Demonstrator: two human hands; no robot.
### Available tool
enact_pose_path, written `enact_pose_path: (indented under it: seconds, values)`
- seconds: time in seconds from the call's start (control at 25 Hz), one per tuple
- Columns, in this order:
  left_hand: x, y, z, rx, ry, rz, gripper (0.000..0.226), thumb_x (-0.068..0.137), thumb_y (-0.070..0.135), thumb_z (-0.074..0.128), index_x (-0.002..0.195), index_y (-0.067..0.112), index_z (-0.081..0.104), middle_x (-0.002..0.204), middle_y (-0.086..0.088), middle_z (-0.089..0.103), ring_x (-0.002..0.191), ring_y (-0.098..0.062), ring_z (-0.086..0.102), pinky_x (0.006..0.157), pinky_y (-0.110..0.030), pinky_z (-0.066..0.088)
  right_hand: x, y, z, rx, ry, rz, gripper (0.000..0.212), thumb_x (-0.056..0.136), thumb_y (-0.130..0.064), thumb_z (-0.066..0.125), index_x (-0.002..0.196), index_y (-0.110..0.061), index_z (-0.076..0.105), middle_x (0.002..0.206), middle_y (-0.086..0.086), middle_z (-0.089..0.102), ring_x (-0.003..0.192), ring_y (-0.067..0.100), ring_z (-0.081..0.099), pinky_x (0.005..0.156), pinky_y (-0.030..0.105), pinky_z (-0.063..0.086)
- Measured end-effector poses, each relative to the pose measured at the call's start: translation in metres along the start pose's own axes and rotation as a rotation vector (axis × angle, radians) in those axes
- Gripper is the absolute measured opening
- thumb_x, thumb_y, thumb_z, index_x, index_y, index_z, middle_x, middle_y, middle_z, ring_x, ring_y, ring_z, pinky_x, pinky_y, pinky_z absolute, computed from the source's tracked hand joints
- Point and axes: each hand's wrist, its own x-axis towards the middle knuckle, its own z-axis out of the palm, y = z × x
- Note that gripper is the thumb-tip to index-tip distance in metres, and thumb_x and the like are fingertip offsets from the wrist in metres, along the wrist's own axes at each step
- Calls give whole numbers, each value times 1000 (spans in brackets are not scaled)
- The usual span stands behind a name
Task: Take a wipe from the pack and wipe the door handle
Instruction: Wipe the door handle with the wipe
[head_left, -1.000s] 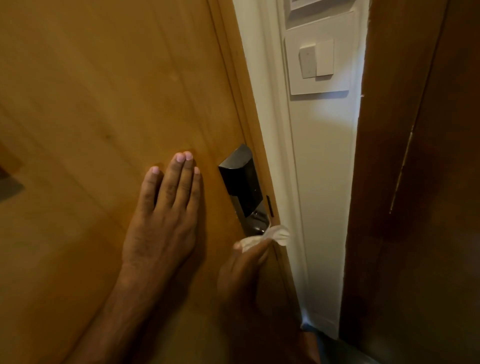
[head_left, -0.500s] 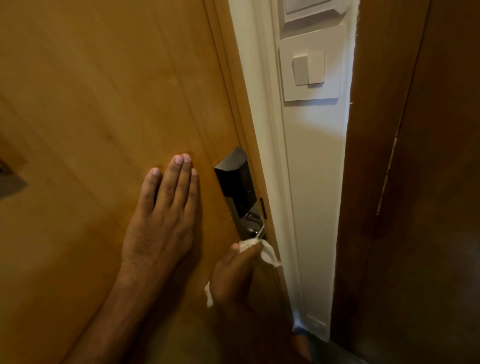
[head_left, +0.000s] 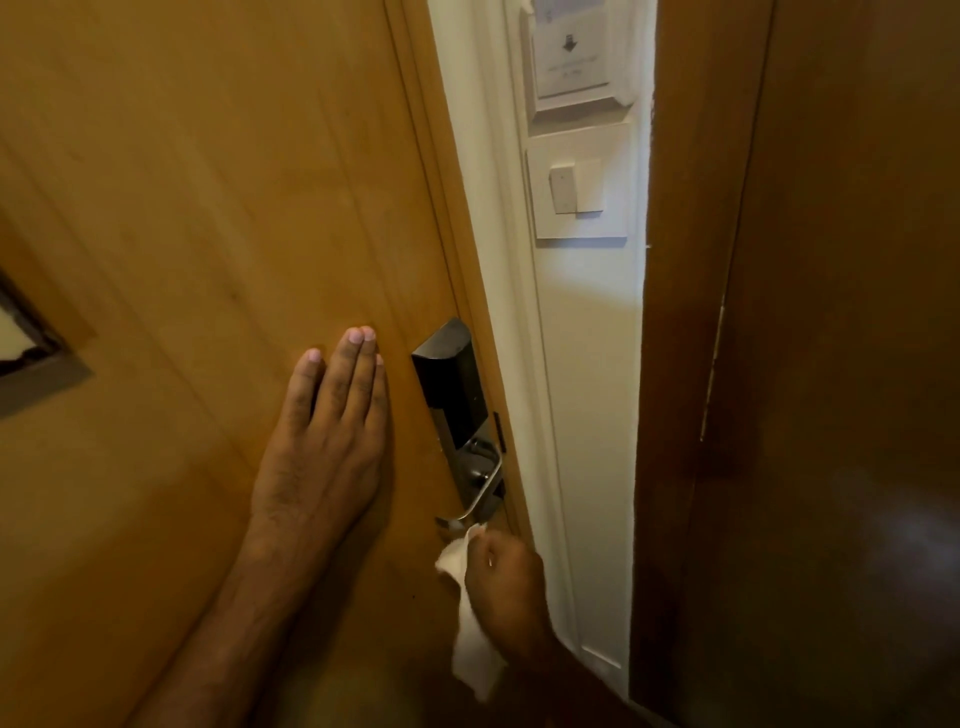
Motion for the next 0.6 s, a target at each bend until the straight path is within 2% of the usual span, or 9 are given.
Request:
enact_pose_path:
  seconds: [0.08, 0.16, 0.28, 0.36, 0.4, 0.48, 0.6]
  values:
    - [0, -1, 0, 2, -5, 5, 61, 101, 21, -3, 153, -8, 7, 162, -33, 2, 152, -44, 0, 122, -57, -5, 5, 4, -24, 15, 91, 38, 20, 93, -33, 63, 75, -25, 60, 74, -5, 66, 66, 8, 64, 53, 17, 45]
    - [0, 1, -1, -13, -12, 5, 62, 100, 20, -8, 153, -7, 8, 162, -33, 3, 153, -43, 2, 121, -57, -7, 20, -2, -55, 109, 192, 55, 25, 86, -20, 70, 69, -20, 51, 70, -2, 60, 60, 11, 58, 48, 20, 41]
    - [9, 7, -9, -167, -12, -52, 62, 101, 22, 2, 152, -7, 22, 161, -31, 16, 152, -42, 11, 121, -57, 0, 34, -25, -105, 416, 257, 111, 22, 88, -1, 62, 76, -14, 50, 82, 8, 56, 68, 20, 57, 52, 28, 49]
    - [21, 17, -18, -300, 3, -82, 59, 98, 23, 21, 148, -8, 32, 159, -32, 25, 151, -43, 17, 121, -60, 8, 35, -40, -137, 689, 299, 133, 18, 92, 5, 54, 97, -12, 50, 93, 14, 54, 73, 28, 60, 52, 33, 57]
    - [26, 23, -23, -343, 12, -84, 59, 97, 23, 29, 146, -8, 34, 158, -33, 27, 151, -44, 19, 121, -61, 11, 36, -44, -153, 777, 322, 126, 24, 93, 5, 51, 109, -13, 48, 94, 14, 54, 67, 26, 59, 44, 30, 56]
    - [41, 45, -34, -413, 41, -45, 58, 94, 20, 43, 145, -8, 37, 157, -34, 29, 150, -45, 20, 120, -62, 12, 35, -47, -186, 773, 421, 96, 24, 97, -6, 51, 119, -13, 46, 92, 12, 56, 58, 18, 51, 33, 21, 41]
    - [64, 93, -53, -539, 77, 55, 59, 88, 15, 53, 141, -8, 42, 156, -35, 31, 149, -47, 22, 120, -63, 15, 22, -38, -239, 673, 549, 81, 17, 97, -26, 54, 104, -12, 57, 90, 8, 62, 65, 18, 54, 43, 24, 38]
